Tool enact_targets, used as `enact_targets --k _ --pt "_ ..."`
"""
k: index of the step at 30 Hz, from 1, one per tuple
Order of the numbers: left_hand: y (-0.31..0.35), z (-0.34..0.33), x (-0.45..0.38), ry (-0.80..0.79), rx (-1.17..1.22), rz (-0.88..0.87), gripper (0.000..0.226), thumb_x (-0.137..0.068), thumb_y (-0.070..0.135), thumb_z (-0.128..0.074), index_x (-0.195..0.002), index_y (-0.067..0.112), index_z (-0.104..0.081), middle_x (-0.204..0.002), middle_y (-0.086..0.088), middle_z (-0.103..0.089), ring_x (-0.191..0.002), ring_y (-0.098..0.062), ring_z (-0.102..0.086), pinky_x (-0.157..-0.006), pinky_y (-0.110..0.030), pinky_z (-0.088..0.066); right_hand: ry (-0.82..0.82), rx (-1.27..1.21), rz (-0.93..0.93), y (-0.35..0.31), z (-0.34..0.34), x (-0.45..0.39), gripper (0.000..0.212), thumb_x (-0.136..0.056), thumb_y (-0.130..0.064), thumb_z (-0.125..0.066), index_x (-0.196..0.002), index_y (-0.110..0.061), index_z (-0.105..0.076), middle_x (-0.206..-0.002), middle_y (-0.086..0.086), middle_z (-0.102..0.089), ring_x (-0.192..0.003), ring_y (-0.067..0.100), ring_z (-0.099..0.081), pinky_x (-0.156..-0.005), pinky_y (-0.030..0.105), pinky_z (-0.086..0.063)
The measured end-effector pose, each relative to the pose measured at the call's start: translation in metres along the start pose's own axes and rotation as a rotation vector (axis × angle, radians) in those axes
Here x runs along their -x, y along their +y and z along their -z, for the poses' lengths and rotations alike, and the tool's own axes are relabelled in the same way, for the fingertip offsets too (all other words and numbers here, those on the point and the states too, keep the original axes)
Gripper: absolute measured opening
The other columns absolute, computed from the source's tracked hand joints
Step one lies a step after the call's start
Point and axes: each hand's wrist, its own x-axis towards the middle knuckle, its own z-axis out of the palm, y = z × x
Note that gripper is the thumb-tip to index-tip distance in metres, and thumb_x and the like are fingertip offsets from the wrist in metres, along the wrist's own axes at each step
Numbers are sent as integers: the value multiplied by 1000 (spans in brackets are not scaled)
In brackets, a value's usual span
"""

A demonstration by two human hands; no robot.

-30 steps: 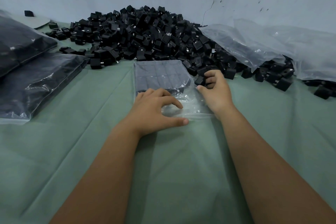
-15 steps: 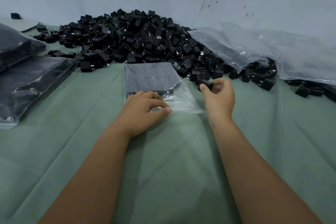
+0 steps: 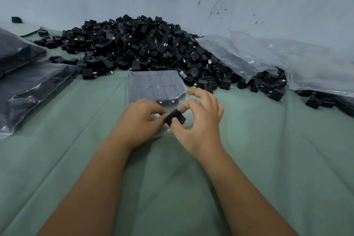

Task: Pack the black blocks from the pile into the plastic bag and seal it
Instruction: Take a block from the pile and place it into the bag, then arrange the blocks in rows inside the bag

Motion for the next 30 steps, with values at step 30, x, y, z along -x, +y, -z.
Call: enact_targets --k 30 --pt "16 3 2 96 357 16 29 -77 51 -61 -65 26 -68 -69 11 -66 -73 -4 -62 -75 -25 -48 -191 330 -306 24 -2 -12 35 -69 -39 -65 -98 -27 -49 -98 -7 -43 -93 17 -38 -80 29 -30"
